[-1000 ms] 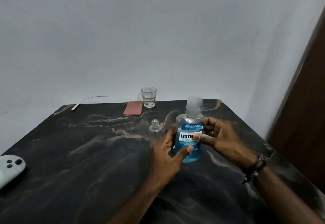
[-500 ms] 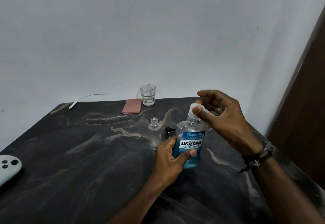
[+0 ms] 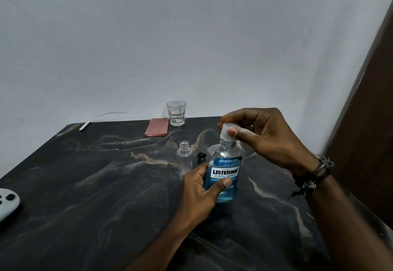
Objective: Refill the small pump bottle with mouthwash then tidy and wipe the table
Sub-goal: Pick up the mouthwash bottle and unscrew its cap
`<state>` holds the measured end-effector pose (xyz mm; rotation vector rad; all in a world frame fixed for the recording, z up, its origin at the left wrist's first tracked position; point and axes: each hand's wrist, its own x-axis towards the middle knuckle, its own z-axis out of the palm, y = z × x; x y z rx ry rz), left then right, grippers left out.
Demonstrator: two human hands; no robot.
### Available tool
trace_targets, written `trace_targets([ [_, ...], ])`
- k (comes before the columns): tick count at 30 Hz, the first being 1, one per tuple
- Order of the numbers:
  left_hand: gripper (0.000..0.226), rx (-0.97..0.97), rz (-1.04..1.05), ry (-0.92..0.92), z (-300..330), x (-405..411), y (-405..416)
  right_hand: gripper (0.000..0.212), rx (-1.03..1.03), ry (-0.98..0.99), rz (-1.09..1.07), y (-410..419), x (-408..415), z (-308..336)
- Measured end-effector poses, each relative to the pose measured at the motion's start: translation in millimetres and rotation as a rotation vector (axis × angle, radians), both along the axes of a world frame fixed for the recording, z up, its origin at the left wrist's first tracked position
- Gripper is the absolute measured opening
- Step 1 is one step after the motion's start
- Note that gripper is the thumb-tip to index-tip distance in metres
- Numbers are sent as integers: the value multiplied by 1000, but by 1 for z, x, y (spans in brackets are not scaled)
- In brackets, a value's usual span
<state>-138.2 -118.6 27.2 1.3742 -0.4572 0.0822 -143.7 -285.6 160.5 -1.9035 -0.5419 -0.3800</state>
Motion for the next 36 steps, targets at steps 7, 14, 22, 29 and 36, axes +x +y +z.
trace_targets([
  [7, 32, -5, 10, 4, 1, -1, 0, 45, -143, 23, -6, 3, 1, 1],
  [14, 31, 13, 30, 14, 1, 0, 1, 59, -138, -26, -160, 11, 6, 1],
  [22, 37, -21, 46, 46, 2, 1, 3, 36, 291, -63, 13, 5, 12, 5],
  [29, 39, -26, 67, 41, 2, 1, 5, 32, 367, 114, 39, -23, 34, 4],
  [36, 38, -35, 121, 24, 5, 1, 8, 50, -335, 245, -329, -30, 58, -37],
])
